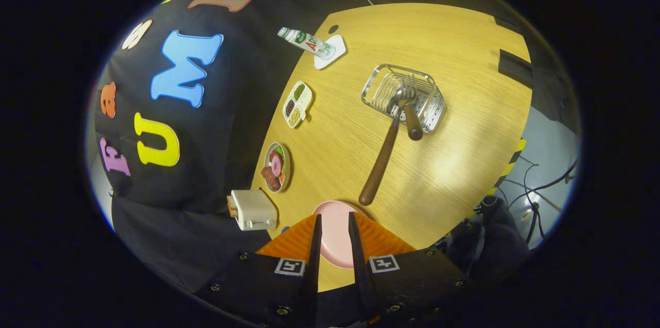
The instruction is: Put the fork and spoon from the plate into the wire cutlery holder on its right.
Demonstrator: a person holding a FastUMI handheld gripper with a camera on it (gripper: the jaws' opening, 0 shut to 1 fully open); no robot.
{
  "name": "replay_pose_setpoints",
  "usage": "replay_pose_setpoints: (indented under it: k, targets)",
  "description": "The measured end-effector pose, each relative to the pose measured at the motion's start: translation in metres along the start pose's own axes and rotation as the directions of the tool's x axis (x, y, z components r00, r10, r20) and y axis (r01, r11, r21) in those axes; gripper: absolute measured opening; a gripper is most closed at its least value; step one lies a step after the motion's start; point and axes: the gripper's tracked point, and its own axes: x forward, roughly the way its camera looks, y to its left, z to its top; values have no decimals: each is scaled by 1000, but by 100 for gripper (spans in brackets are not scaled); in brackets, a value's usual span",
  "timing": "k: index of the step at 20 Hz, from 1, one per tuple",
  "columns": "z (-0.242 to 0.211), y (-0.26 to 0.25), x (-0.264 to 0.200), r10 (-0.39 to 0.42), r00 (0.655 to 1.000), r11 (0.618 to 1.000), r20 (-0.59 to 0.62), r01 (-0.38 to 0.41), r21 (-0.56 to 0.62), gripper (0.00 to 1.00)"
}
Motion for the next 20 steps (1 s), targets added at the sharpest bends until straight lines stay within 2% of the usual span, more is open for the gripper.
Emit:
replay_pose_setpoints:
  k: [4,9,14,20]
  targets:
    - [10,23,-6,31,997,986,64,-21,-164,31]
    - [32,45,-19,51,976,926,211,33,-377,31]
    - [52,55,-37,47,934,849,353,149,-506,31]
    - [77,68,-57,69,852,744,518,302,-596,31]
